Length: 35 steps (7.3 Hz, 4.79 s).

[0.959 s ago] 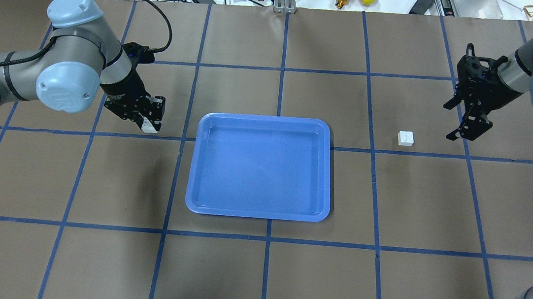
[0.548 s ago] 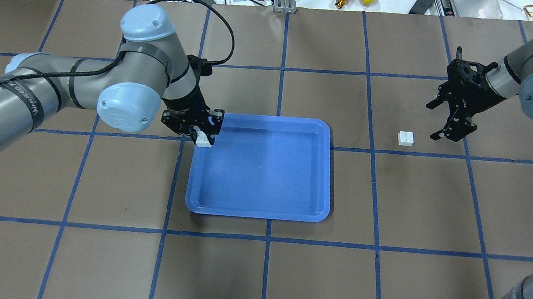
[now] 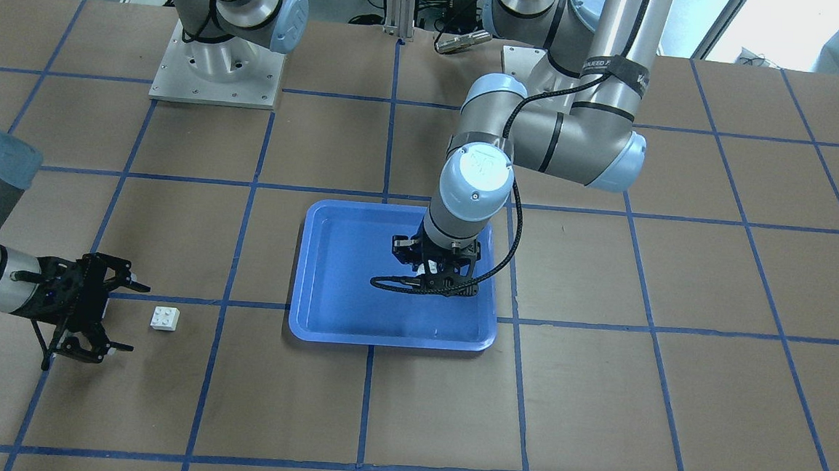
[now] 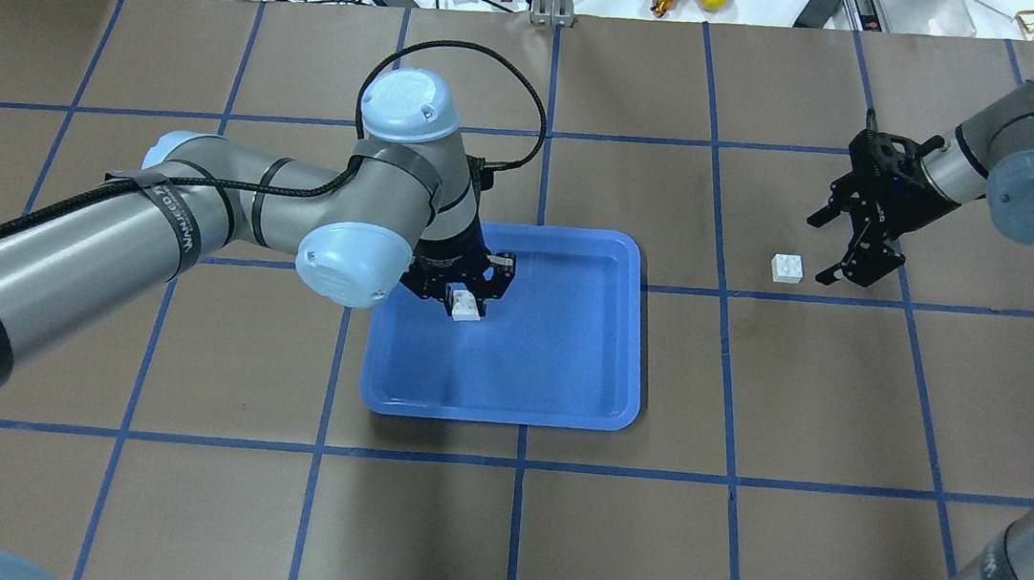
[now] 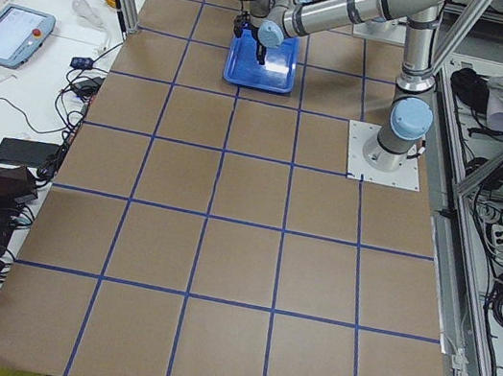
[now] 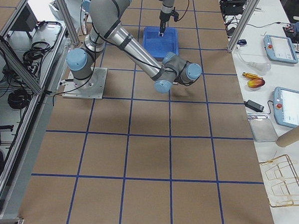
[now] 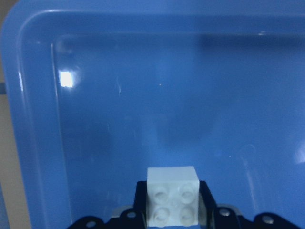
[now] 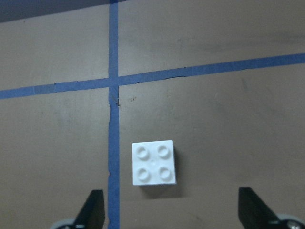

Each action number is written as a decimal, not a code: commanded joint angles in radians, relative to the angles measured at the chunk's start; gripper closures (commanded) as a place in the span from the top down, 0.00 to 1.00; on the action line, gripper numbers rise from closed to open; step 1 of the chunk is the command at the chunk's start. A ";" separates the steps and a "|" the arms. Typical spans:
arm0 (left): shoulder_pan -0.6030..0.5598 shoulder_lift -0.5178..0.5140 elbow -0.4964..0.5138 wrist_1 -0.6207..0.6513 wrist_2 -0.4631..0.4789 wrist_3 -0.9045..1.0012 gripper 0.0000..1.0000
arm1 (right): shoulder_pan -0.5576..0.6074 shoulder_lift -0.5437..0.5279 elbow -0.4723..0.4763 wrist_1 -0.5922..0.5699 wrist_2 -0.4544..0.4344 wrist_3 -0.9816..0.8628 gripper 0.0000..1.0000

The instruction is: Assemble white blocks and place on blue tray

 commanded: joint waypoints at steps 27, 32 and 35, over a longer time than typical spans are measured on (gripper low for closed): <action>0.073 -0.013 -0.033 0.071 -0.014 -0.022 0.26 | 0.118 -0.174 0.077 -0.004 0.080 0.055 0.00; 0.061 -0.024 -0.034 0.071 -0.098 -0.016 0.22 | 0.399 -0.186 0.132 -0.201 0.080 0.260 0.00; 0.062 -0.024 -0.056 0.079 -0.109 -0.011 0.22 | 0.440 -0.194 0.322 -0.541 0.095 0.392 0.00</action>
